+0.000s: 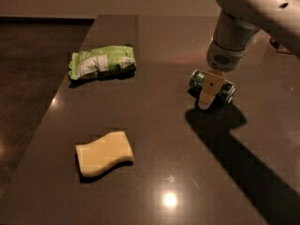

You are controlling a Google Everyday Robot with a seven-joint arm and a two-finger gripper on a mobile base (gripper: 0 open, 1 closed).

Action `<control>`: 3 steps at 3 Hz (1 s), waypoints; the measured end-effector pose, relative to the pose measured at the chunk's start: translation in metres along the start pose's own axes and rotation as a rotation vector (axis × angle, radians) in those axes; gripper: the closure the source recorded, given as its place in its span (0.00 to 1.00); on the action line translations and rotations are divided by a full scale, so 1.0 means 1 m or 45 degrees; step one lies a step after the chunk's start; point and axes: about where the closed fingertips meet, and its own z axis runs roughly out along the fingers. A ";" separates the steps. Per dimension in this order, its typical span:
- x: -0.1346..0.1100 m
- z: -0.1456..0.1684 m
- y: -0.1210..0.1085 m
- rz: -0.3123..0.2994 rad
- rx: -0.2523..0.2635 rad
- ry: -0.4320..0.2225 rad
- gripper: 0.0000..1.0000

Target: Move green can near green rice chip bag

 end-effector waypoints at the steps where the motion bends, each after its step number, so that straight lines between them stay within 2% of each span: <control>1: -0.004 0.008 0.000 0.028 -0.025 0.021 0.18; 2: -0.016 0.008 0.001 0.021 -0.028 0.033 0.49; 3: -0.038 -0.002 0.004 -0.024 -0.013 0.021 0.80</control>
Offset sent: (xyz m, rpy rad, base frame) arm 0.0084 0.0205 -0.0084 -0.0196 0.0534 -0.0227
